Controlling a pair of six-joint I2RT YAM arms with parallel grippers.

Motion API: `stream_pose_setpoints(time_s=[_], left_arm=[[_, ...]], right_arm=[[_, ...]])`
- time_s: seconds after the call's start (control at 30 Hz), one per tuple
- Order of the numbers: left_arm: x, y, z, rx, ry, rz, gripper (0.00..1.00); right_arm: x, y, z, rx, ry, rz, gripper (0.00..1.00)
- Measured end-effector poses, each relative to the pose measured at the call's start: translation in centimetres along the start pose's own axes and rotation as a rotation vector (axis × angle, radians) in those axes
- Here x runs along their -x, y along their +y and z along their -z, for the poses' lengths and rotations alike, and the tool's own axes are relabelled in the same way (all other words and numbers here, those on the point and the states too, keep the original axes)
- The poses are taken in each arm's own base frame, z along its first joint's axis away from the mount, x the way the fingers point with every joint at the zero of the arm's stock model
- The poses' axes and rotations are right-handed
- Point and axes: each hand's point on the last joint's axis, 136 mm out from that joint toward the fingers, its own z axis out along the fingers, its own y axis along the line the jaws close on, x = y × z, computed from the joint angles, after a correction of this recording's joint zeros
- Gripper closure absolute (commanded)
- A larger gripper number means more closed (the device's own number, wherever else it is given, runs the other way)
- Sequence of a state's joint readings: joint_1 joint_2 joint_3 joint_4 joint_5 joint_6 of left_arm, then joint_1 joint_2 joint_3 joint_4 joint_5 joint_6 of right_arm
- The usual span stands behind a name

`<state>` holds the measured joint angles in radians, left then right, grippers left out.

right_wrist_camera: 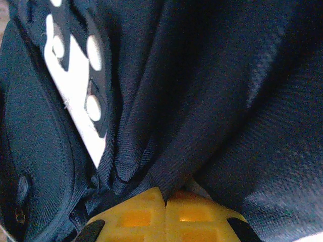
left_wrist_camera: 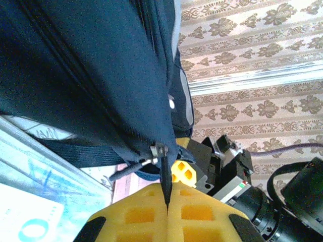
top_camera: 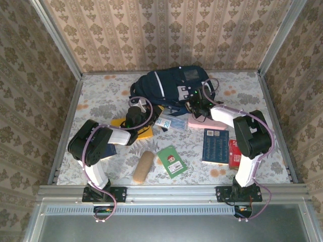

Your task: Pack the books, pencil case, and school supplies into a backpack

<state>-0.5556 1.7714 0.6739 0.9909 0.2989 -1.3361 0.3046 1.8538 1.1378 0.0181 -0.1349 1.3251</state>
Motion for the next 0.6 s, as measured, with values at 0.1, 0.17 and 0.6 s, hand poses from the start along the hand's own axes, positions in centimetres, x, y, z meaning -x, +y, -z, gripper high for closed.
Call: stream_pose_setpoints(time_s=[0.1, 0.17, 0.6], left_arm=[[0.6, 0.5, 0.3, 0.007, -0.014, 0.012, 1.0], [0.7, 0.5, 0.4, 0.008, -0.014, 0.017, 1.0], [1.6, -0.4, 0.5, -0.033, -0.047, 0.057, 1.0]], right_arm=[[0.9, -0.7, 0.4, -0.005, -0.002, -0.001, 1.0], [1.1, -0.5, 0.7, 0.005, 0.003, 0.009, 1.0], [3.1, 0.7, 4.8, -0.005, -0.067, 0.11, 0.32]])
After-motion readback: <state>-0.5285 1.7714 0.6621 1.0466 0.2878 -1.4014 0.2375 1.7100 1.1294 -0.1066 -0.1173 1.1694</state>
